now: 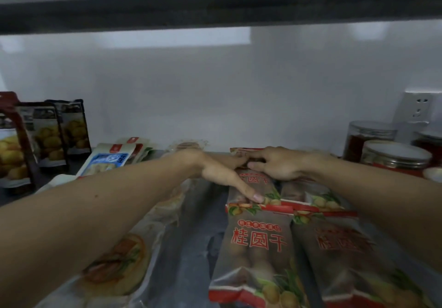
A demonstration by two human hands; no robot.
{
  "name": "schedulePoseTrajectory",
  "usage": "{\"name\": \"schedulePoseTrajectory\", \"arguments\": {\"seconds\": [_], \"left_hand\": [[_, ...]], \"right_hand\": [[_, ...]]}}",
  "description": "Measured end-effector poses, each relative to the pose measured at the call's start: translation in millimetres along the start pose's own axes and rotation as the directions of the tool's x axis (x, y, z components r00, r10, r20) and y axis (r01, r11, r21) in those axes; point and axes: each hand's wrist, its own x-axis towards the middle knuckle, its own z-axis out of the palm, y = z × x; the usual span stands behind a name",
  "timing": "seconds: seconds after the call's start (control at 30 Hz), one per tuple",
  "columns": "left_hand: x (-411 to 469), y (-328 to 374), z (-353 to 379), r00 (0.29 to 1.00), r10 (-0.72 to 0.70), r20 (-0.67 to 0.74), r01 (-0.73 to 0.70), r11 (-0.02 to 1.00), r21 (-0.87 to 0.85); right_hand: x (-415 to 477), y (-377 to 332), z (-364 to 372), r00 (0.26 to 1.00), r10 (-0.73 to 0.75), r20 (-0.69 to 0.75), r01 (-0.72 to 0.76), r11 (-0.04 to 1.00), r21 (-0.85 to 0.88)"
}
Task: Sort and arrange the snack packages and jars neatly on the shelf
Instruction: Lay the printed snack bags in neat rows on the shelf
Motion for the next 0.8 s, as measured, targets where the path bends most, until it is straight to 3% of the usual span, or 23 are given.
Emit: {"name": "schedulePoseTrajectory", "arguments": {"seconds": [0.07,0.17,0.3,0.47,0.6,0.7,0.8], "left_hand": [[-3,2,1,1.000,0.006,-0.012,-0.006,1.000,-0.017],[-2,8,0,0.992,0.045,-0.118,-0.051,0.998,-0.044],[6,12,-9,0.930,0.033,-0.365,0.036,0.983,0.179],[16,16,-5,0.912,0.085,-0.401,0.027,0.963,0.267],[22,17,-1,0.894,0.129,-0.428,0.010,0.952,0.306],[23,17,-1,0.865,0.163,-0.475,-0.008,0.950,0.312],[23,20,-6,0.814,0.182,-0.552,-0.013,0.955,0.296]], "right_hand": [[-5,0,-4,1.000,0.002,-0.005,-0.002,1.000,-0.014],[-12,7,-20,0.990,0.039,-0.132,-0.050,0.996,-0.080],[-18,35,-38,0.949,0.224,-0.220,-0.254,0.960,-0.117],[-18,62,-22,0.930,0.352,-0.106,-0.367,0.903,-0.223],[-21,69,-17,0.916,0.328,-0.231,-0.381,0.892,-0.245],[-25,67,-19,0.899,0.318,-0.300,-0.380,0.908,-0.177],[-30,57,-34,0.867,0.263,-0.422,-0.270,0.962,0.045]]}}
